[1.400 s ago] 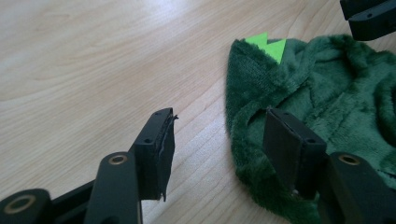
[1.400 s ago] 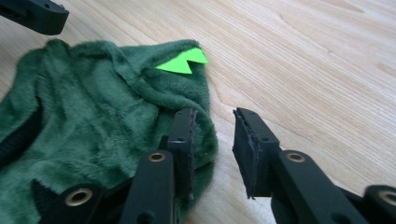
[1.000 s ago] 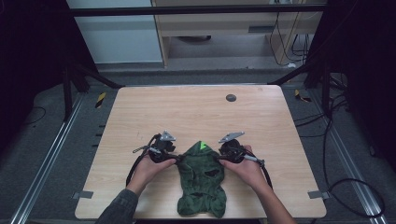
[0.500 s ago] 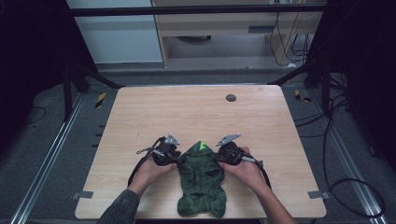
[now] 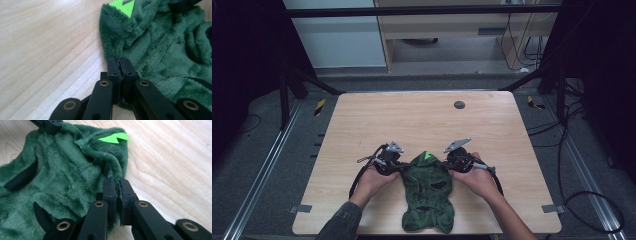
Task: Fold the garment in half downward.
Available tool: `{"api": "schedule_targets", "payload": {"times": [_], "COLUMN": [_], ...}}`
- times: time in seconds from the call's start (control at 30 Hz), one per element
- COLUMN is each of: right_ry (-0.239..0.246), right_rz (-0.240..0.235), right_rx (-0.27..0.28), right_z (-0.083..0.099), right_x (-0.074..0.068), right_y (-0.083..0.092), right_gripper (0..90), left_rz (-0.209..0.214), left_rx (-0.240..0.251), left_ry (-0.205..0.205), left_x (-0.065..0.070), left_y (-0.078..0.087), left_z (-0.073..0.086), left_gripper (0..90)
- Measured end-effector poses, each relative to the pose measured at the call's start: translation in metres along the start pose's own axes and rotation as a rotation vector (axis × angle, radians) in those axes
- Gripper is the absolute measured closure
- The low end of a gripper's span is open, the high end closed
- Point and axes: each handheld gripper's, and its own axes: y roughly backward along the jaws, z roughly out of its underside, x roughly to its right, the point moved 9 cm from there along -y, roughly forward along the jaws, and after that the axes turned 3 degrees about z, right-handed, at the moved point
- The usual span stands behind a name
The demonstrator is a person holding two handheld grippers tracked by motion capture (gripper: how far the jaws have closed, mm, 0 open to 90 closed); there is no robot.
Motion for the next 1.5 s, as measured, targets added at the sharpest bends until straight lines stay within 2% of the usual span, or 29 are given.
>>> {"api": "schedule_targets", "payload": {"times": [0.27,0.5,0.53,0.67,0.8,1.07,1.33,1.5], "right_ry": [-0.010,-0.007,-0.016,0.000,0.003,0.018,0.022,0.022], "right_rz": [-0.004,-0.010,-0.013,-0.021,-0.028,-0.016,-0.018,-0.025], "right_rx": [-0.002,0.021,0.021,0.027,0.012,0.013,0.028,0.030], "right_z": [-0.006,-0.010,-0.011,-0.016,-0.019,-0.033,-0.041,-0.042], "right_x": [0.005,0.009,0.011,0.011,0.010,0.011,0.017,0.020], "right_y": [0.010,0.016,0.018,0.018,0.016,0.017,0.018,0.017], "right_gripper": [85.6,85.6,85.7,85.8,86.0,86.0,85.9,85.9], "left_rz": [-0.009,-0.014,-0.019,-0.032,-0.034,-0.023,-0.037,-0.044], "left_rx": [0.020,0.027,0.022,0.006,-0.004,0.016,0.008,0.020], "left_ry": [-0.028,-0.031,-0.032,-0.039,-0.042,-0.011,-0.023,-0.012], "left_x": [-0.002,-0.004,-0.005,-0.008,-0.011,-0.021,-0.025,-0.027], "left_y": [0.011,0.019,0.020,0.020,0.021,0.027,0.027,0.028], "left_z": [-0.014,-0.021,-0.022,-0.022,-0.022,-0.027,-0.034,-0.039], "left_gripper": [87.9,88.0,88.2,88.6,88.8,88.9,88.9,88.9]}}
